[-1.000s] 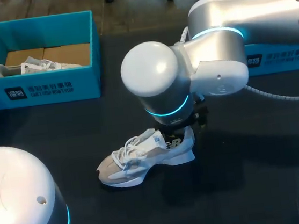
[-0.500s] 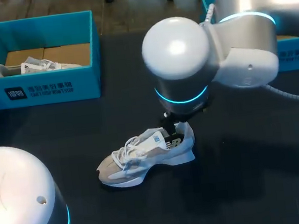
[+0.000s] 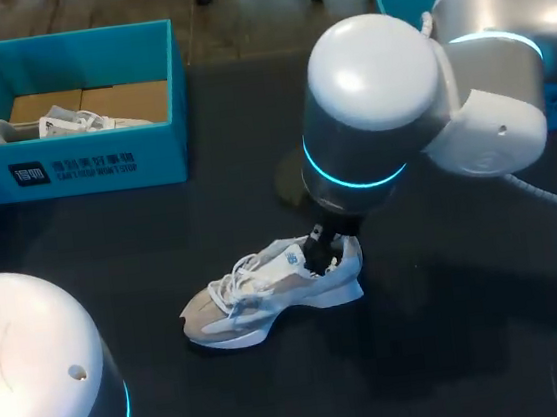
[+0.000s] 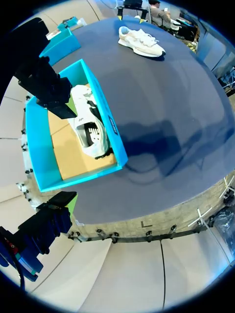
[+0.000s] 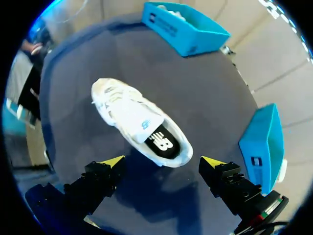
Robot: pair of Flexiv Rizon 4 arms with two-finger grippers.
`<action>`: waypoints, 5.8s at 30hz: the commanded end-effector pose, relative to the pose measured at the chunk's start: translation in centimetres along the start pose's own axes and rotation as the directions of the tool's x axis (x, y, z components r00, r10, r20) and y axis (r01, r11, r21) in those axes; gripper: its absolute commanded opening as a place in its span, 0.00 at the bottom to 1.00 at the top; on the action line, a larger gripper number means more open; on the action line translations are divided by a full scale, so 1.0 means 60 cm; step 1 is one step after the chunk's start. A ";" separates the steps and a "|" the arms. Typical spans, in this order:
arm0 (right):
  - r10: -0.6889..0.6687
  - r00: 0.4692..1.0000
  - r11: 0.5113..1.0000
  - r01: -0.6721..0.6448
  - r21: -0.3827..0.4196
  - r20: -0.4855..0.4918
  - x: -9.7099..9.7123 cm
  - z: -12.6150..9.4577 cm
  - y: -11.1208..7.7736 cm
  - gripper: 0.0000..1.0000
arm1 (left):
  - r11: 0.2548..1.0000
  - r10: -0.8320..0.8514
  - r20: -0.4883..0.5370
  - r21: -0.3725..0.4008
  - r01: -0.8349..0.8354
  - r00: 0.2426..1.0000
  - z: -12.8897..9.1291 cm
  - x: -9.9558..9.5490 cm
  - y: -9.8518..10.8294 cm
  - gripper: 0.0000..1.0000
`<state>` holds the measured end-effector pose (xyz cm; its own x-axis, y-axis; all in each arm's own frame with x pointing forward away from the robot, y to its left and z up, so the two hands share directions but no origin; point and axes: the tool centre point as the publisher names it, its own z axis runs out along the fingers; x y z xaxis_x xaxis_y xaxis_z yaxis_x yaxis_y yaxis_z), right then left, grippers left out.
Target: Take the shoe out of the shoebox, open the shoe tongue, remove and reinsert the insole, then place the shoe into the shoebox
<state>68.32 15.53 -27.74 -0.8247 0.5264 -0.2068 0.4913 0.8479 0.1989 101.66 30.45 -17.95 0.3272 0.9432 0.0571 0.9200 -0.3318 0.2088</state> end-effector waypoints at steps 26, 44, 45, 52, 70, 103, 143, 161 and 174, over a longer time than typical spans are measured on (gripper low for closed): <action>-0.428 0.898 0.788 0.313 -0.531 -0.105 -0.045 0.019 -0.089 1.00 | 1.000 0.001 -0.001 -0.001 -0.001 1.000 0.000 0.000 -0.001 1.00; -0.603 0.786 0.628 0.362 -0.689 -0.136 -0.105 0.073 -0.144 1.00 | 1.000 0.001 -0.001 -0.001 -0.001 1.000 0.000 0.000 -0.001 1.00; -0.598 0.790 0.627 0.356 -0.693 -0.136 -0.108 0.076 -0.145 1.00 | 1.000 0.001 -0.001 -0.001 -0.001 1.000 0.000 0.000 -0.001 1.00; -0.621 0.775 0.582 0.355 -0.731 -0.118 -0.124 0.101 -0.151 1.00 | 1.000 0.001 -0.001 -0.001 -0.001 1.000 0.000 0.000 -0.001 1.00; -0.641 0.762 0.465 0.296 -0.834 -0.087 -0.131 0.164 -0.166 1.00 | 1.000 0.001 -0.001 -0.001 -0.001 1.000 0.000 0.000 -0.001 1.00; -0.485 0.860 0.589 0.189 -0.786 -0.157 -0.104 0.184 -0.125 1.00 | 1.000 0.001 -0.001 -0.001 -0.001 1.000 0.000 0.000 -0.001 1.00; -0.591 0.774 0.559 0.189 -0.808 -0.228 -0.067 0.216 -0.033 1.00 | 1.000 0.001 -0.001 -0.001 -0.001 1.000 0.000 0.000 -0.001 1.00; -0.608 0.753 0.521 0.140 -0.842 -0.250 -0.014 0.237 -0.001 1.00 | 1.000 0.001 -0.001 -0.001 -0.001 1.000 0.000 0.000 -0.001 1.00; -0.620 0.738 0.522 0.132 -0.843 -0.268 0.000 0.251 0.005 1.00 | 1.000 0.001 -0.001 -0.001 -0.001 1.000 0.000 0.000 -0.001 1.00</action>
<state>72.66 16.41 -41.86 -0.9877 -0.1553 -0.0190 -0.0889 0.4571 0.8850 101.66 30.45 -17.95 0.3272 0.9432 0.0572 0.9200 -0.3318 0.2088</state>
